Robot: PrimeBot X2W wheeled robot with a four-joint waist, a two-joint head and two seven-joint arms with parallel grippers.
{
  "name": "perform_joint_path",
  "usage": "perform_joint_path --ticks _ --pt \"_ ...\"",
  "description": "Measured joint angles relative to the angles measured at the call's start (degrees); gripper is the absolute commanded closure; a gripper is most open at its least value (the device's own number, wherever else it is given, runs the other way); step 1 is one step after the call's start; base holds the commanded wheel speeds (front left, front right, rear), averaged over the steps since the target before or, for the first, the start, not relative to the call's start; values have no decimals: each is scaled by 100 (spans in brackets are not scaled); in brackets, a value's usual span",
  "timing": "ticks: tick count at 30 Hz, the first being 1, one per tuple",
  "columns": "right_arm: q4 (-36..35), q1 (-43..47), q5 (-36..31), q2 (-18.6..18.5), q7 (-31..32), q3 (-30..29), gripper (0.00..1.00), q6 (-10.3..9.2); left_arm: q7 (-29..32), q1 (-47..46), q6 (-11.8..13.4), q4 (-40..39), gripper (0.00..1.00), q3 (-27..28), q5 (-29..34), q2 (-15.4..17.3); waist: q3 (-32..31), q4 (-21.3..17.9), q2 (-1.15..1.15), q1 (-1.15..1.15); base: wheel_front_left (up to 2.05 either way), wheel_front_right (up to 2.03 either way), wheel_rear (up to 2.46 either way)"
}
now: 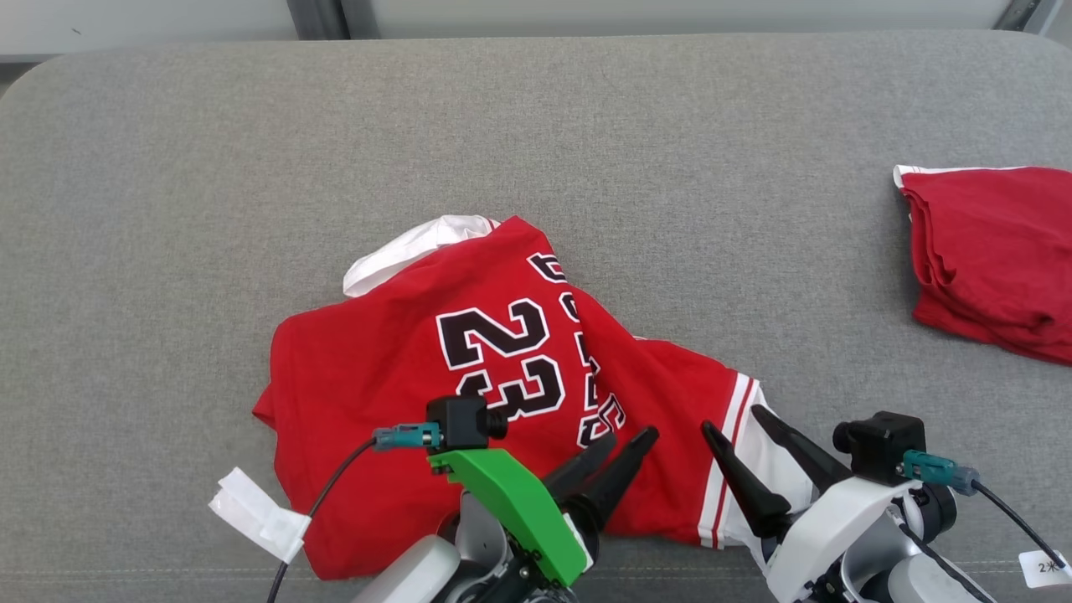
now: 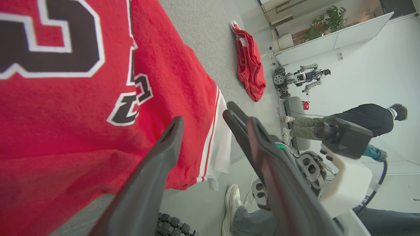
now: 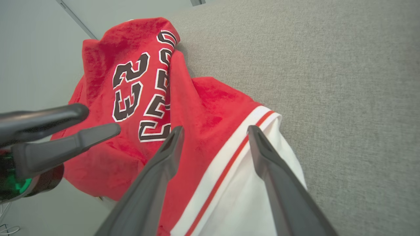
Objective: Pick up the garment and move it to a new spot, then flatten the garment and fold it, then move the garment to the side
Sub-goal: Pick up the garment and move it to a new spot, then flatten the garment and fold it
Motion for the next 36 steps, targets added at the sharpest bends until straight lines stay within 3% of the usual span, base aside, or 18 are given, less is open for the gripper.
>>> perform_joint_path --ticks 5,12,23,27,36 --pt "-108 63 10 -57 0 -113 0 -59 -135 101 40 -27 0 156 -42 25 15 0 0 0 0 0 0" --pt "-346 87 24 -197 -27 -454 0 -288 -291 293 89 -78 0 331 -44 212 -11 -24 0 0 0 0 0" --pt "55 651 845 -132 243 -751 0 -309 -443 482 138 -186 0 481 -96 311 -9 107 0 0 0 0 0" --pt "109 660 1184 -37 347 -814 0 -264 -492 483 138 -259 0 555 -121 320 12 220 0 0 0 0 0" --pt "247 601 1629 71 590 -821 3 53 -543 493 181 -345 0 632 -143 348 48 415 0 0 0 0 0"
